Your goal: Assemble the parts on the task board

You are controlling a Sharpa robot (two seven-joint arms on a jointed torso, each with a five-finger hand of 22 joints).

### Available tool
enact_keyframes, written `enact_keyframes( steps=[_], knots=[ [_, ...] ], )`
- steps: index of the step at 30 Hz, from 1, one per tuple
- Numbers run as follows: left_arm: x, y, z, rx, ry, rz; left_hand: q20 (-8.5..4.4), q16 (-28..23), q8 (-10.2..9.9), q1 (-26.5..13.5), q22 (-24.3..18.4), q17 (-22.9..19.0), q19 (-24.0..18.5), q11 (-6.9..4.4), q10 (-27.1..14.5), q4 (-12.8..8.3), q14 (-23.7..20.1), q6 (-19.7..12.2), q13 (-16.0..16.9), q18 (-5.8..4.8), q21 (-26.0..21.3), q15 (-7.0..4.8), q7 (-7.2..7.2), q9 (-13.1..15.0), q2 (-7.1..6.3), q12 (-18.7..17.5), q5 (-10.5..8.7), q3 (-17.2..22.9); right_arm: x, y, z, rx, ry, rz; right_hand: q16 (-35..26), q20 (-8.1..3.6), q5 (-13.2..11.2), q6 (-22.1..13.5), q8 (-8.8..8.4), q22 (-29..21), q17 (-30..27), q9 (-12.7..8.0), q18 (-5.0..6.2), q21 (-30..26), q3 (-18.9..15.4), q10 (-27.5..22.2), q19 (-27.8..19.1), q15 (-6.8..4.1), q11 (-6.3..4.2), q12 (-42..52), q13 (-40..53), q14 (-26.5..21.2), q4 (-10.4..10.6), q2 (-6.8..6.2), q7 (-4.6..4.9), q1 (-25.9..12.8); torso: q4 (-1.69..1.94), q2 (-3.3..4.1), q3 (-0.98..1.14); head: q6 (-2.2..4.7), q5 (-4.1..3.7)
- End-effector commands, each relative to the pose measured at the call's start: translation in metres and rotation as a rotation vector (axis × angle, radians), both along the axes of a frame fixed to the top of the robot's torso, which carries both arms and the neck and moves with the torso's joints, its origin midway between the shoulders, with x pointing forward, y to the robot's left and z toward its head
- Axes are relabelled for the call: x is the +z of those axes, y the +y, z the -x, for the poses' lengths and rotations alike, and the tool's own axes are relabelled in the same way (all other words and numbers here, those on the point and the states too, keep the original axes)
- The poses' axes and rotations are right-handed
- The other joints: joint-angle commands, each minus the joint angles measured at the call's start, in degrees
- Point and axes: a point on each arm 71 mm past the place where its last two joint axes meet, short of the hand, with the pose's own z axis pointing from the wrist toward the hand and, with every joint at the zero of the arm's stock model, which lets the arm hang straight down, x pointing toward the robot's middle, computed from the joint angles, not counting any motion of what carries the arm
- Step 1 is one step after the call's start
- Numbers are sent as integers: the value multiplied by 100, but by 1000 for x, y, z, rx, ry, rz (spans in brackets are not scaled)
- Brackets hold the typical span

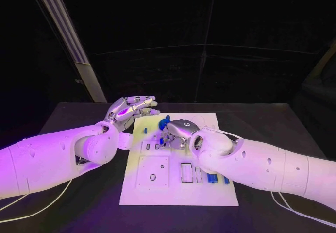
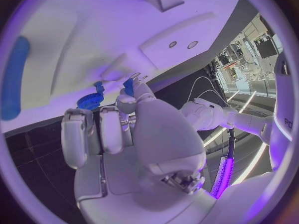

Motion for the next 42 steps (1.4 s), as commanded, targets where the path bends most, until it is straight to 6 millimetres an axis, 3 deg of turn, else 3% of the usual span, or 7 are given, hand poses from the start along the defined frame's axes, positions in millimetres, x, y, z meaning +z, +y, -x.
enact_keyframes(
  steps=[1, 11, 25, 42],
  knots=[
    [2, -2, 0, -12, -9, 10, 36, -23, -17, -57, -6, 9, -6, 34, -9, 10, 16, -32, -1, 85, -33, 30, -3, 0, -3, -14, 3, 27, -2, 3, 1, 23, -3, 40, 29, -29, -29, 73, 19, 823, 9, 8, -5, -3, 44, 25, 97, -48, -7, 11, 4, 230, 5, -34, -40, -8, 6, -3, 0, -20, 14],
    [2, -3, 0, -16, -8, 11, 36, -23, -17, -57, -6, 9, -6, 34, -9, 10, 16, -32, -1, 85, -33, 30, -3, 0, -3, -14, 3, 27, -6, 8, 3, 30, 3, 47, 32, -29, -31, 71, 17, 824, 14, 7, -6, -2, 45, 26, 98, -48, -7, 12, 5, 231, 7, -35, -40, -11, -10, 0, 2, -39, 68],
    [2, -3, -1, -16, -8, 11, 36, -23, -17, -57, -6, 9, -6, 34, -9, 10, 16, -32, -1, 85, -33, 30, -3, 0, -3, -14, 3, 27, -10, 5, 3, 23, 12, 66, 30, -29, -38, 66, 10, 824, 11, 4, -6, -3, 48, 24, 98, -48, -6, 10, 4, 231, 12, -45, -37, -22, -10, -3, 2, -60, 74],
    [1, -3, -1, -16, -6, 9, 36, -27, -16, -58, -6, 13, -5, 32, -9, 5, 18, -31, 0, 86, -34, 28, -5, 0, 0, -13, 5, 41, -10, 4, 3, 23, 7, 73, -44, -2, 116, -140, -155, 719, -96, -30, 19, -52, 88, -88, 18, -4, 56, -140, -106, 202, 29, -248, 46, -93, -10, -5, -2, -79, 81]
  ],
)
